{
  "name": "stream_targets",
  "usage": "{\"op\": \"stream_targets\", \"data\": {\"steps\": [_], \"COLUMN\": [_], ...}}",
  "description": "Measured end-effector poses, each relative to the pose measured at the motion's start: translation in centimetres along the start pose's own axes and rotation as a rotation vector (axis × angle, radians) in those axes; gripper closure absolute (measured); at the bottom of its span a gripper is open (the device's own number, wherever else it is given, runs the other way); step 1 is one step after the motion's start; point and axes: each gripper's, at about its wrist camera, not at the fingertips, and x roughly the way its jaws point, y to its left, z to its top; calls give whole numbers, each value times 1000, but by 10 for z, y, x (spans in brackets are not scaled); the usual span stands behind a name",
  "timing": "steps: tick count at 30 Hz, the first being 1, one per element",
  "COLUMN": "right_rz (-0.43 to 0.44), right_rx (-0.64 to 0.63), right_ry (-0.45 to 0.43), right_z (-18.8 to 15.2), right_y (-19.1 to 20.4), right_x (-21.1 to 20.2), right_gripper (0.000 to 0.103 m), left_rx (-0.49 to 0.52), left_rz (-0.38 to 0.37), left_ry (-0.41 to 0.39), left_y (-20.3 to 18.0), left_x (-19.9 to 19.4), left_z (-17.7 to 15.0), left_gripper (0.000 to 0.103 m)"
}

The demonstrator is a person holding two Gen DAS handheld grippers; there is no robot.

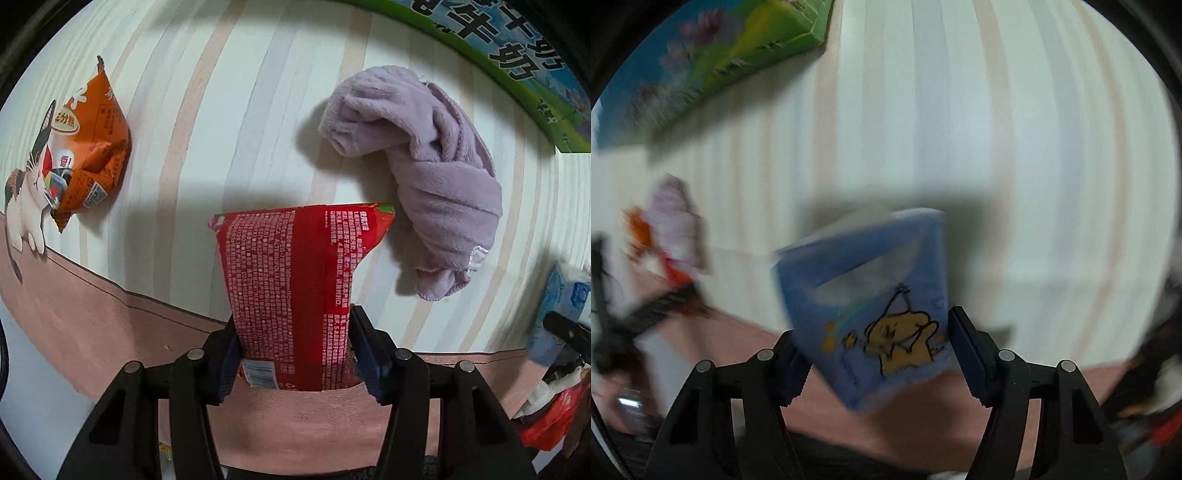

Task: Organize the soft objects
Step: 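Grasp the red snack bag with the left tool while the right tool grasps the blue tissue pack, then place the red bag and blue tissue pack into the box, open both tools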

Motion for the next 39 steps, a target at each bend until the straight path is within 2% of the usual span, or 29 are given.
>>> {"op": "stream_targets", "data": {"steps": [1,2,3,5,11,12,17,21,24,28,32,35,38,39], "right_rz": [57,66,46,-21,-103,-116,-170,-180,-160,-90,-10,48,102,115], "right_rx": [33,45,44,25,19,23,19,-5,-21,-45,-86,-118,-146,-157], "right_ry": [1,-10,-27,-72,-63,-72,-126,-140,-148,-164,-208,-260,-303,-316], "right_z": [-3,-4,-6,-6,1,-2,-11,-20,-28,-39,-42,-40,-28,-22], "right_y": [0,2,3,8,33,35,54,73,88,119,144,165,188,196], "right_x": [-2,-5,-7,-11,5,7,13,12,8,-5,-43,-83,-123,-136], "right_gripper": [30,25,19,18,19,26,49,56,57,57,57,57,57,57], "left_rx": [0,-1,-4,-5,11,13,16,51,80,119,157,202,244,261], "left_rz": [-1,-2,-4,-4,-1,1,8,20,2,-33,-87,-129,-144,-138], "left_ry": [1,2,1,-4,-31,-40,-70,-89,-106,-151,-227,-295,-335,-350], "left_y": [6,11,13,13,10,9,3,-1,-6,-11,-18,-25,-30,-31], "left_x": [-2,2,3,3,-2,-4,-10,-18,-32,-65,-119,-175,-219,-232], "left_z": [2,10,12,16,21,21,12,-2,-17,-34,-37,-19,11,31], "left_gripper": [50,49,49,46,47,54,59,60,60,60,60,60,60,60]}}
